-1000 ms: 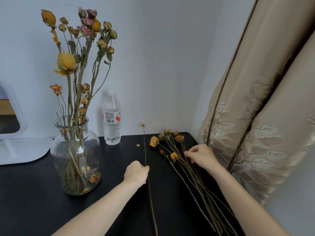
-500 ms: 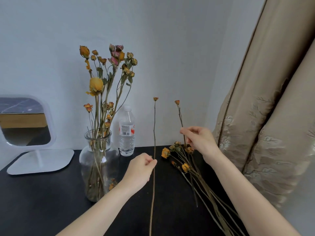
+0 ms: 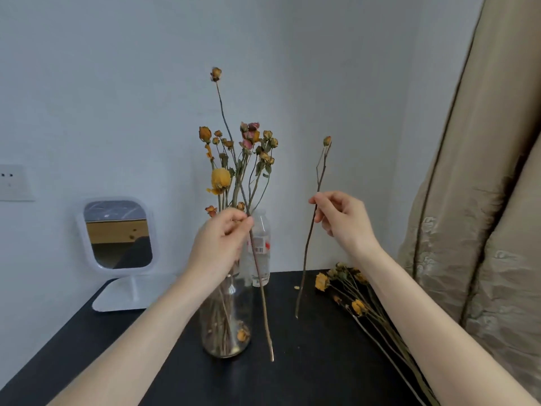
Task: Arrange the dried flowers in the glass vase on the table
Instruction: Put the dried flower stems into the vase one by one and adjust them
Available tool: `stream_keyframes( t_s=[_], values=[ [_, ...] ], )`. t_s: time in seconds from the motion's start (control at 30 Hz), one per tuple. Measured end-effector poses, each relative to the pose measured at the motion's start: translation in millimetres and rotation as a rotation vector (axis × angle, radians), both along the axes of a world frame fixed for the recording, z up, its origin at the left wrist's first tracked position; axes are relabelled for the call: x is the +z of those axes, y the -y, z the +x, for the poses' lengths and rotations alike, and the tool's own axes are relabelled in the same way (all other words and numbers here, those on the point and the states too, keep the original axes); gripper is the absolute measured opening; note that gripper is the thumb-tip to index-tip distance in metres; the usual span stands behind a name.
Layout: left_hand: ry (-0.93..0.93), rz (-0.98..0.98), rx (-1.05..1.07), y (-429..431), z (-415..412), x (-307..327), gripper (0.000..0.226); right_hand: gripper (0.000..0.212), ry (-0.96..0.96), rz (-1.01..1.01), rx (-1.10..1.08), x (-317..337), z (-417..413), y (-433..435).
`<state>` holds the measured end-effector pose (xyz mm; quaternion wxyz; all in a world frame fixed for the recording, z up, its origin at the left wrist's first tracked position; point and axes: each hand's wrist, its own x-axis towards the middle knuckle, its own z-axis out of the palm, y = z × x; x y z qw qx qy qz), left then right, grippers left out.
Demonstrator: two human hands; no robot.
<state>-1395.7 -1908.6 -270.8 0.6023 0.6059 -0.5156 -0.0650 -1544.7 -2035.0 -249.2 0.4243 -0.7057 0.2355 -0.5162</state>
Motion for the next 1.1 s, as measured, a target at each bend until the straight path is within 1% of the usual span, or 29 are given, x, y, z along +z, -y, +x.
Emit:
stream_keyframes(
  t_s=[0.13, 0.27, 0.37, 0.47, 0.6, 0.83, 1.1],
  values=[
    [-0.042, -0.15, 0.056, -11.8, 18.6, 48.1, 0.011, 0.02, 0.072, -0.033, 0.038, 19.8, 14.4, -9.8],
    [-0.001, -0.309, 0.145, -19.5, 34.5, 91.8, 0.011, 0.021, 0.142, -0.071, 0.043, 33.8, 24.5, -14.0],
    [0.052, -0.364, 0.198, -21.2, 41.6, 109.7, 0.012, 0.021, 0.145, -0.085, 0.05, 35.5, 28.6, -14.6],
    [0.067, -0.388, 0.225, -20.0, 49.0, 115.5, 0.012, 0.021, 0.122, -0.095, 0.048, 30.7, 31.3, -14.1],
    [0.116, -0.329, 0.254, -9.6, 57.7, 102.7, 0.011, 0.021, 0.103, -0.092, 0.05, 27.2, 34.3, -12.2],
    [0.117, -0.211, 0.267, 9.7, 70.1, 66.5, 0.013, 0.02, 0.072, -0.091, 0.062, 22.0, 40.3, -9.4],
    [0.222, 0.01, 0.279, 15.9, 72.8, 28.9, 0.01, 0.019, 0.055, -0.075, 0.068, 12.7, 48.3, -4.8]
  ],
)
